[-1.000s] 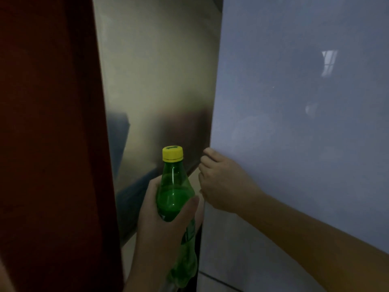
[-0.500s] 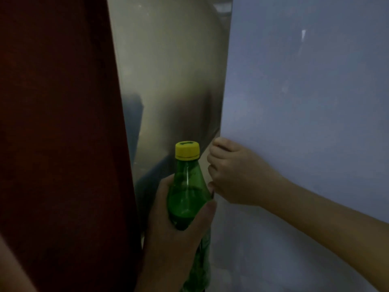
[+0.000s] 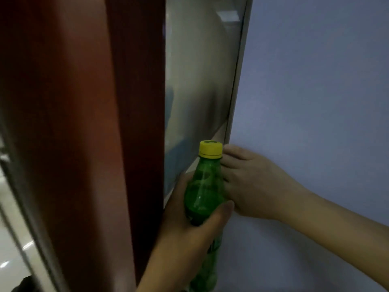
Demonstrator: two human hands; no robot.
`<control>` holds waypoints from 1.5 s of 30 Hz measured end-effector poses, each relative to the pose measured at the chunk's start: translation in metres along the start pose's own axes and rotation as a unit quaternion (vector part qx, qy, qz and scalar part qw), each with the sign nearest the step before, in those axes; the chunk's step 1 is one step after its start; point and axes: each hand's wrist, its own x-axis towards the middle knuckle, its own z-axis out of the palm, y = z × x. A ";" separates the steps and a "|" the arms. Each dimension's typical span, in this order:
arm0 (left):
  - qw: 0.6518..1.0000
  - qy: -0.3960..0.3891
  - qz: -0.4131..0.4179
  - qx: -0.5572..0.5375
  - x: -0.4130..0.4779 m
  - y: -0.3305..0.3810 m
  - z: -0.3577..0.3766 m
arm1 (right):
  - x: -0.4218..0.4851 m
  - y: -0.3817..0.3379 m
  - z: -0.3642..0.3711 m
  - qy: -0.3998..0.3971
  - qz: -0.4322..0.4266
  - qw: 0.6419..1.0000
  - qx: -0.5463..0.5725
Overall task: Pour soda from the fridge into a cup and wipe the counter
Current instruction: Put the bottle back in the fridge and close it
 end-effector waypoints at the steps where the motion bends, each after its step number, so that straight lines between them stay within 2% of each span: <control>1: 1.000 -0.013 0.011 0.012 -0.008 0.004 -0.004 | -0.006 -0.006 -0.009 0.011 -0.005 1.000 0.004; 8: 0.997 -0.050 0.063 -0.005 -0.057 0.033 -0.030 | -0.052 -0.053 -0.086 0.030 0.020 0.999 -0.009; 13: 0.995 -0.072 0.069 -0.003 -0.084 0.051 -0.029 | -0.096 -0.094 -0.141 0.042 0.054 0.997 -0.022; 23: 0.984 -0.168 0.056 -0.032 -0.121 0.065 0.012 | -0.192 -0.155 -0.230 -0.017 0.143 0.986 -0.087; 29: 0.975 -0.209 0.042 -0.055 -0.143 0.072 0.054 | -0.242 -0.179 -0.251 -0.048 0.199 0.971 -0.125; 38: 0.956 -0.279 0.022 -0.086 -0.170 0.079 0.119 | -0.321 -0.183 -0.270 -0.151 0.258 0.942 -0.152; 45: 0.946 -0.300 -0.001 -0.121 -0.170 0.071 0.155 | -0.335 -0.187 -0.256 -0.214 0.344 0.910 -0.086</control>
